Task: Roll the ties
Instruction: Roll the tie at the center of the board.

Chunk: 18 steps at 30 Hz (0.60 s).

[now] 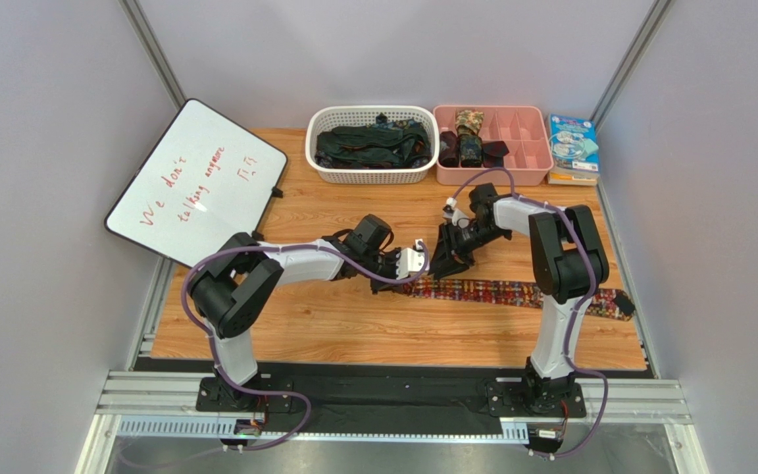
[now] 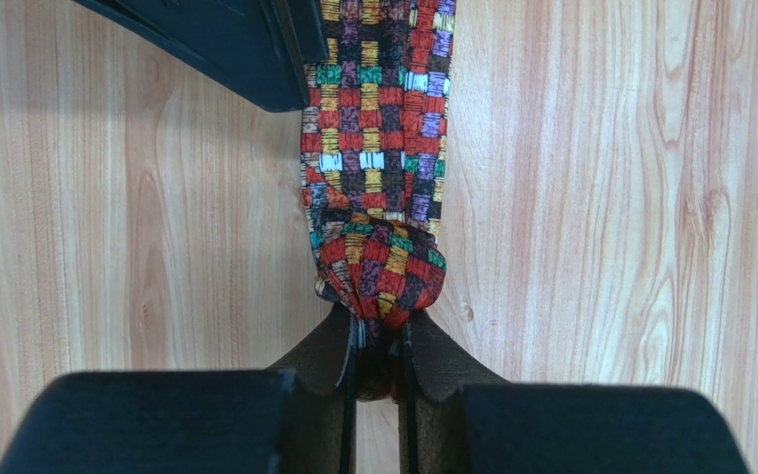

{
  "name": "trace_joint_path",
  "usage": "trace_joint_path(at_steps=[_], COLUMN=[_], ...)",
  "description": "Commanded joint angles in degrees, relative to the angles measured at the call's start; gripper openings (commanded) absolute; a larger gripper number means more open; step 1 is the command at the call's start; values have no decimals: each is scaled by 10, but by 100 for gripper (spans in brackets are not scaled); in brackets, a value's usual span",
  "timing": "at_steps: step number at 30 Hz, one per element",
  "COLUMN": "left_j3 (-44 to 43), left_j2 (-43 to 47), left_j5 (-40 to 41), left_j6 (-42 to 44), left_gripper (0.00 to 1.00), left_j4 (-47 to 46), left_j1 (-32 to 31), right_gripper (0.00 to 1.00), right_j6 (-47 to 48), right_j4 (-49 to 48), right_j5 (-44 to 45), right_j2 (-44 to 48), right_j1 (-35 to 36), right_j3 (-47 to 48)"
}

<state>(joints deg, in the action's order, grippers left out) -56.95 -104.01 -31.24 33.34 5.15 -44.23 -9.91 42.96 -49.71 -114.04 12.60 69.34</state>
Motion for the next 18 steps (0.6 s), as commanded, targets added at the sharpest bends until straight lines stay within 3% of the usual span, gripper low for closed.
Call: trace_joint_path(at_steps=[1,7,18], left_j3=[-25,-48,-62], left_j2=[-23,-37,-48], left_j5=[19,47,62], left_j6=[2,-7,-32], left_gripper=[5,6,9], left_j4=[64,83,94], left_j1=[1,0,-1], right_gripper=[37,51,50], right_j6=[18,-39,-103], right_j4=[21,-19,-111], right_j5=[14,-42,-53], right_j2=[-3,30,19], right_j1=[10,31,85], right_j3=[30,13,-28])
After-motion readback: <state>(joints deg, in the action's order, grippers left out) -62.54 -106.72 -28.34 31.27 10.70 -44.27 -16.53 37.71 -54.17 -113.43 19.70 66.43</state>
